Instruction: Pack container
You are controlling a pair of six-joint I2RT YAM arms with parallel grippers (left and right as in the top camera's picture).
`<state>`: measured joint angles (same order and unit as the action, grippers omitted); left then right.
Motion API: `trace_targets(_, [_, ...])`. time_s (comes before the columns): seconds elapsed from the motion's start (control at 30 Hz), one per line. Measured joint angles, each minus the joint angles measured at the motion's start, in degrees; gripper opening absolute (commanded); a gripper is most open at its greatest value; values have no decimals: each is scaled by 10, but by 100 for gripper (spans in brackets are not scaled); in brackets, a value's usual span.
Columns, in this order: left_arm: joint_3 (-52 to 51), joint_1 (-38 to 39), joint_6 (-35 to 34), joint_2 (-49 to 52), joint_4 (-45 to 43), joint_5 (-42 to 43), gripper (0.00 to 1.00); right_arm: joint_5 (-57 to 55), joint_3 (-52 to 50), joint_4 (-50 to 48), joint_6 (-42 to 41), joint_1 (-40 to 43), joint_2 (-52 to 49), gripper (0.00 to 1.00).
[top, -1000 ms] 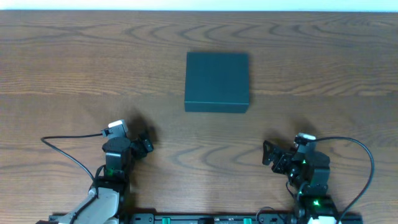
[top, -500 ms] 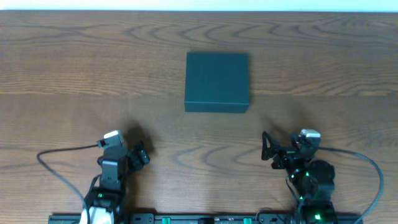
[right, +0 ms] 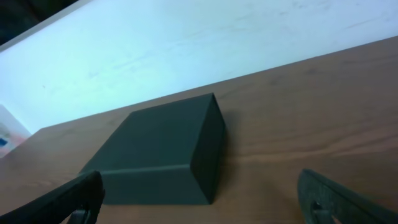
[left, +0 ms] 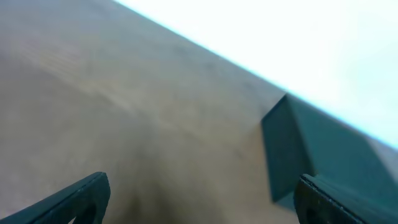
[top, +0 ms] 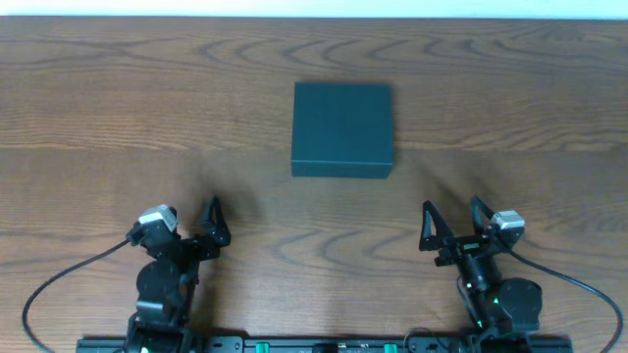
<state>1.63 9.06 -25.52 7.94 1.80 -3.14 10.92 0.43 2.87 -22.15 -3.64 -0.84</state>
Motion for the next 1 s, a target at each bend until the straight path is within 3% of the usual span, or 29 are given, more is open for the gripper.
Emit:
trace_targets(0.23, [0,0,0,-70,0,0,95,0,0,0,0,-15,1,99])
trace_targets(0.6, [0,-50,0,-73,0,1,95,-1,0,0,0,-11,1,99])
trace_targets(1.0, [0,-53,0,-73,0,1,95,0,0,0,0,-11,1,99])
